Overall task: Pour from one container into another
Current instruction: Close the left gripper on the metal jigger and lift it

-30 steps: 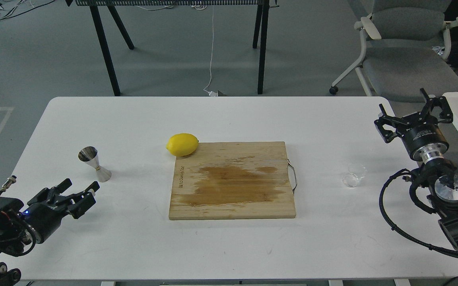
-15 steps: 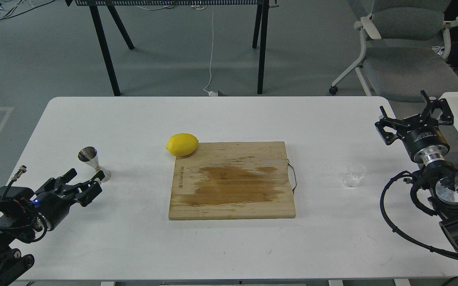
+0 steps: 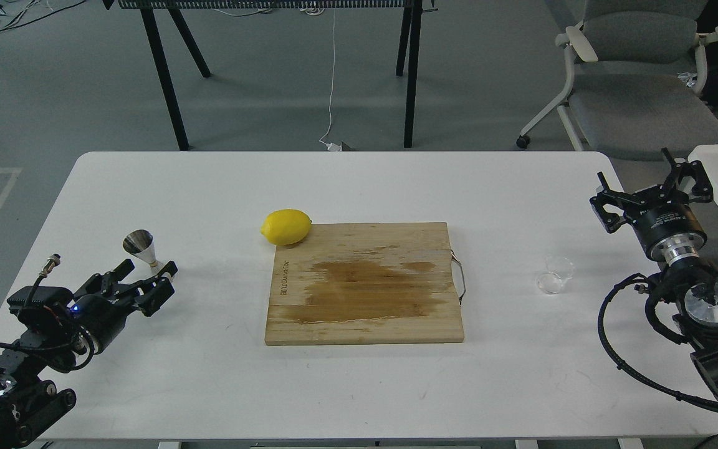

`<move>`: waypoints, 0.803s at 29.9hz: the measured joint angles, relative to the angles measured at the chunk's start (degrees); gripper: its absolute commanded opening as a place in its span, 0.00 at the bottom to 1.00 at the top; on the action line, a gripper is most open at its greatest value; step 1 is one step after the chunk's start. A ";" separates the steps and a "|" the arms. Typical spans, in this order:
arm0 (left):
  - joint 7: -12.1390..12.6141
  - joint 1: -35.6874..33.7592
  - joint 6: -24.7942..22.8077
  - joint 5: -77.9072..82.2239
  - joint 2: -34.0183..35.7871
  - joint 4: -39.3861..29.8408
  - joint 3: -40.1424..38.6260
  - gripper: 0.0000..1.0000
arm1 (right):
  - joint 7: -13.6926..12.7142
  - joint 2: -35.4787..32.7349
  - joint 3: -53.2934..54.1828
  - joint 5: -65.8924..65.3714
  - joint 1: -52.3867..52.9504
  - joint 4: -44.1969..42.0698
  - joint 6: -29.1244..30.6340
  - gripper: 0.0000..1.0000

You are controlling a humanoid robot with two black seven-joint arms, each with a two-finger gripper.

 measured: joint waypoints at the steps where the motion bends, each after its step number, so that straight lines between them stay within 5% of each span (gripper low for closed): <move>1: 0.00 -0.20 0.00 0.00 -0.29 0.10 0.00 0.98 | 0.00 0.00 0.02 0.00 -0.03 0.00 0.00 1.00; 14: 0.00 -4.11 0.00 -0.06 -5.73 7.22 0.13 0.93 | 0.00 -0.16 0.06 0.00 -0.10 -0.03 0.00 1.00; 24: 0.00 -6.65 0.00 0.19 -7.93 14.53 2.99 0.65 | 0.00 -0.17 0.14 0.00 -0.72 -0.03 0.00 1.00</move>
